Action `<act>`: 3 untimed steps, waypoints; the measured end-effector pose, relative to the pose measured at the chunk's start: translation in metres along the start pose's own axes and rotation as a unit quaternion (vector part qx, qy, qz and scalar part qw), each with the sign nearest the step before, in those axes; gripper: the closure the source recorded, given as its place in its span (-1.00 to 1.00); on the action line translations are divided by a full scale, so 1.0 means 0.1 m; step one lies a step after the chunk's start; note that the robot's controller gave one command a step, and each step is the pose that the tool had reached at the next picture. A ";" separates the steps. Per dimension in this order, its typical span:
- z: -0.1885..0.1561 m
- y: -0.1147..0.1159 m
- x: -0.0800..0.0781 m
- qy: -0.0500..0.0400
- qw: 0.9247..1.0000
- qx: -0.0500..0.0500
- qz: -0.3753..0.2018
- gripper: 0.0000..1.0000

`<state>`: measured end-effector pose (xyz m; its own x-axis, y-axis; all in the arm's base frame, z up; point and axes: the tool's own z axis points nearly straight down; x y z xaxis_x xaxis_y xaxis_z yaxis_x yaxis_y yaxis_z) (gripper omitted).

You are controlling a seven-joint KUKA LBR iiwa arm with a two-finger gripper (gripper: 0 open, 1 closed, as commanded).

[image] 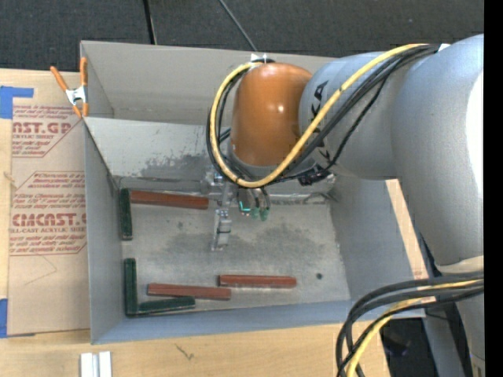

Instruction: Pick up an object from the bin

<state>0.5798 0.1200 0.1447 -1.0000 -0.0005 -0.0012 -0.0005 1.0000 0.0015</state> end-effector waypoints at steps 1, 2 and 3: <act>0.06 -0.10 0.22 -0.004 1.000 0.000 -0.031 -1.00; 0.47 -0.20 0.39 0.000 0.999 0.000 -0.054 -1.00; 0.50 -0.32 0.71 0.002 0.997 0.001 -0.083 -1.00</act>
Offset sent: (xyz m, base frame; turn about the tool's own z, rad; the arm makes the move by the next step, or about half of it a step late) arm -0.0346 -0.0229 -0.0603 -0.1002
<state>0.5088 0.0883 0.0948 -0.9862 -0.1658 0.0030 -0.1658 0.9862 0.0002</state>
